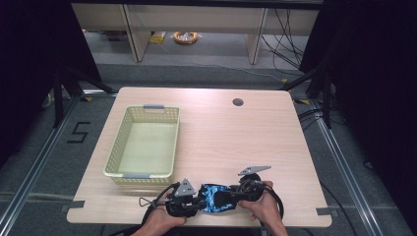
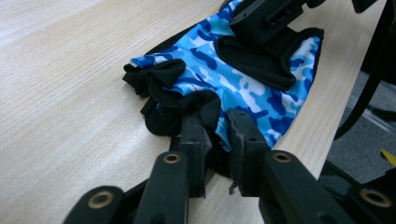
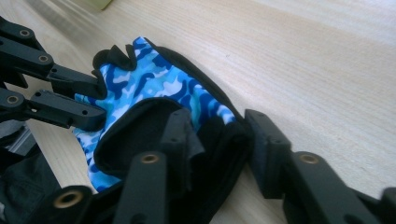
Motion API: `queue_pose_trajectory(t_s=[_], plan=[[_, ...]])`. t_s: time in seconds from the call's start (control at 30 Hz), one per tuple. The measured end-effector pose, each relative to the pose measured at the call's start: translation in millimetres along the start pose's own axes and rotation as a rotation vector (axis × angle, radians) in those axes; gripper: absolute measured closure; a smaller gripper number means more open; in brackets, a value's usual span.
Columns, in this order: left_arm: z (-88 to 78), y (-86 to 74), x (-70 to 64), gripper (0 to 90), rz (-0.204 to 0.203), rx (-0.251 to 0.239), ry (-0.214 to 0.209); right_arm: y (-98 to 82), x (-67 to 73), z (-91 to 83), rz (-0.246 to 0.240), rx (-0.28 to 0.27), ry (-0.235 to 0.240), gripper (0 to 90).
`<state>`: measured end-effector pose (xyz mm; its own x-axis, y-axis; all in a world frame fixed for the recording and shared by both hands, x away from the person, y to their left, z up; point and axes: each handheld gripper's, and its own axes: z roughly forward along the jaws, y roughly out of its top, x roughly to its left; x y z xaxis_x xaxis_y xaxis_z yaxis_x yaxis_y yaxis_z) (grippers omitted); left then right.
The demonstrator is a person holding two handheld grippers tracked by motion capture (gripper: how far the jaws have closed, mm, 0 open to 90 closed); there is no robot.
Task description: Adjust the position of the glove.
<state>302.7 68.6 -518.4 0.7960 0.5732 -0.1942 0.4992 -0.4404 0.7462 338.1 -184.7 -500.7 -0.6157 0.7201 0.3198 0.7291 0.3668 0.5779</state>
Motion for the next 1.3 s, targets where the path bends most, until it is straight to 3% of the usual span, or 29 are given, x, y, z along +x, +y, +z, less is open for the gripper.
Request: queue_pose_trajectory(t_s=[0.03, 0.1, 0.17, 0.2, 0.27, 0.33, 0.37, 0.43, 0.47, 0.53, 0.6, 0.73, 0.8, 0.83, 0.87, 0.97, 1.2, 1.3], plan=[[1.1, -0.6, -1.5, 78.2, -0.021, -0.006, 0.006, -0.4, 0.9, -1.7, -0.003, -0.011, -0.015, 68.0], [0.3, 0.2, -1.5, 78.5, -0.001, -0.009, 0.005, -1.9, 2.5, -0.7, -0.006, -0.051, -0.02, 69.9], [0.3, -0.2, -2.2, 78.6, 0.002, -0.009, 0.008, -2.5, 3.9, -1.6, -0.012, -0.05, -0.037, 71.8], [-0.8, 0.2, -0.5, 78.7, 0.025, 0.006, 0.015, -2.3, 4.1, -3.0, -0.015, -0.047, -0.037, 73.7], [0.1, -0.4, -4.0, 78.9, -0.007, -0.009, 0.012, -2.5, 5.3, -4.5, -0.021, -0.044, -0.043, 75.1], [-0.9, 0.3, -3.7, 79.1, 0.019, -0.01, 0.006, -3.3, 7.0, -4.0, -0.015, -0.067, -0.049, 76.5], [-1.6, 0.6, -3.4, 79.2, 0.022, -0.008, 0.005, -2.5, 6.0, -5.4, -0.036, -0.05, -0.04, 77.5], [-1.6, 1.3, -5.6, 79.3, 0.011, -0.027, 0.006, -3.3, 7.7, -5.2, -0.033, -0.088, -0.057, 80.5], [-2.4, 1.5, -6.3, 79.3, 0.004, -0.024, 0.007, -2.4, 7.8, -7.5, -0.04, -0.064, -0.051, 80.6], [-2.3, 2.2, -6.9, 79.3, -0.001, -0.035, 0.005, -2.6, 8.8, -7.6, -0.033, -0.069, -0.054, 80.7], [-2.8, 2.3, -4.6, 79.4, 0.026, -0.031, 0.008, -2.7, 9.4, -5.9, -0.048, -0.094, -0.071, 80.9], [-4.1, 2.9, -5.6, 79.4, 0.011, -0.03, 0.005, -0.7, 11.3, -8.7, -0.074, -0.081, -0.065, 81.3], [-5.5, 4.0, -6.6, 79.4, 0.006, -0.034, 0.006, -0.7, 11.5, -9.4, -0.069, -0.09, -0.065, 81.4], [-6.7, 4.7, -5.2, 79.4, 0.036, -0.022, 0.012, -1.4, 11.9, -8.9, -0.065, -0.117, -0.074, 81.4], [-7.4, 5.2, -6.6, 79.4, 0.024, -0.028, 0.016, -0.7, 11.9, -11.4, -0.059, -0.092, -0.066, 81.4], [-8.6, 6.8, -7.3, 79.4, 0.007, -0.043, -0.004, -0.1, 12.8, -12.1, -0.068, -0.119, -0.064, 81.6], [-9.1, 9.2, -7.3, 79.3, 0.024, -0.04, -0.006, 0.3, 13.3, -13.7, -0.088, -0.13, -0.077, 81.5], [-9.7, 11.0, -6.1, 79.3, 0.036, -0.037, -0.005, -0.2, 11.5, -13.7, -0.076, -0.132, -0.057, 81.5]])
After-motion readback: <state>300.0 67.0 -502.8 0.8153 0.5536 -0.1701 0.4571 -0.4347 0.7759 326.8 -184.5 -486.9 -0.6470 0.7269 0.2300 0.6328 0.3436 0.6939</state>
